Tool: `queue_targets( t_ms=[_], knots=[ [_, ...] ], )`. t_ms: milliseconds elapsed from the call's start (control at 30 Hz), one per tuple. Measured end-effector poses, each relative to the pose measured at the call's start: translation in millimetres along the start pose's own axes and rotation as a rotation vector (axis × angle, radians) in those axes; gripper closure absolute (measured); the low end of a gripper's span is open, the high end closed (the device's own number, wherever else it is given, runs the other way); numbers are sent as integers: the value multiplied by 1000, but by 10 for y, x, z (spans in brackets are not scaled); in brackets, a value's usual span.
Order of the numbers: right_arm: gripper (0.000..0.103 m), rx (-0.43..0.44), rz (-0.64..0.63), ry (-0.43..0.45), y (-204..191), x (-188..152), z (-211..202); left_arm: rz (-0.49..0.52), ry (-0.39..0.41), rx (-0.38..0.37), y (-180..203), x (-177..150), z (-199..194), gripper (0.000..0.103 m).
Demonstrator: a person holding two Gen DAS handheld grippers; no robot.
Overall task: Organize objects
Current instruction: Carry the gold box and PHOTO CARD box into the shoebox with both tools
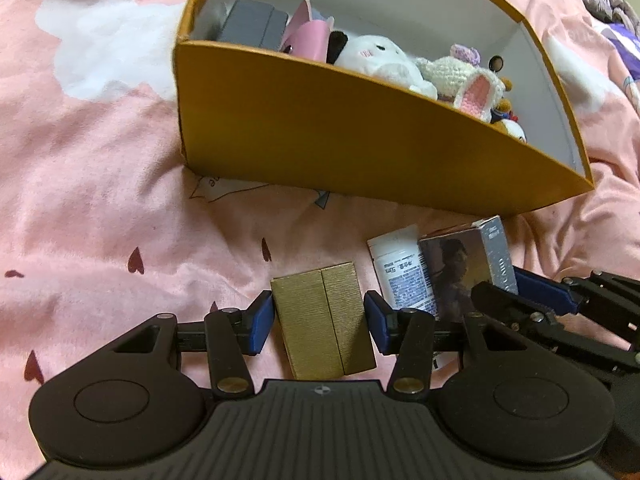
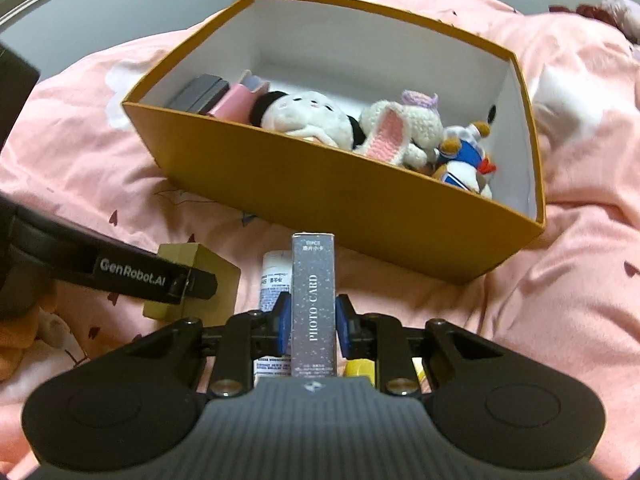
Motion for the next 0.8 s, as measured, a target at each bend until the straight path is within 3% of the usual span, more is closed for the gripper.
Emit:
queue_targets(
  t_ms=[233,400,600,800],
  knots=[
    [79,38,77,-5,115,-10,-23,41,11,-5,66,-1,-61,48],
    [79,71,82,74,125,127,-314,50,43,-83,176,43,-363,48],
    [79,184,161,175,205,502,-679,48,131,-207,339,275,-817,48],
    [79,280,262,219,257,949,-712,66,262,-180,338,679,-1141,50]
  ],
)
Point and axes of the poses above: each gripper's, at about its wrist camera, not at the fingertips, and z roughly the way its jaws point, y to its right, x to its top, the point moved 6 cm from there along z, roughly the way its jaws point, and after that the axes turned 12 degrees about -x, right-handed, at the moved point
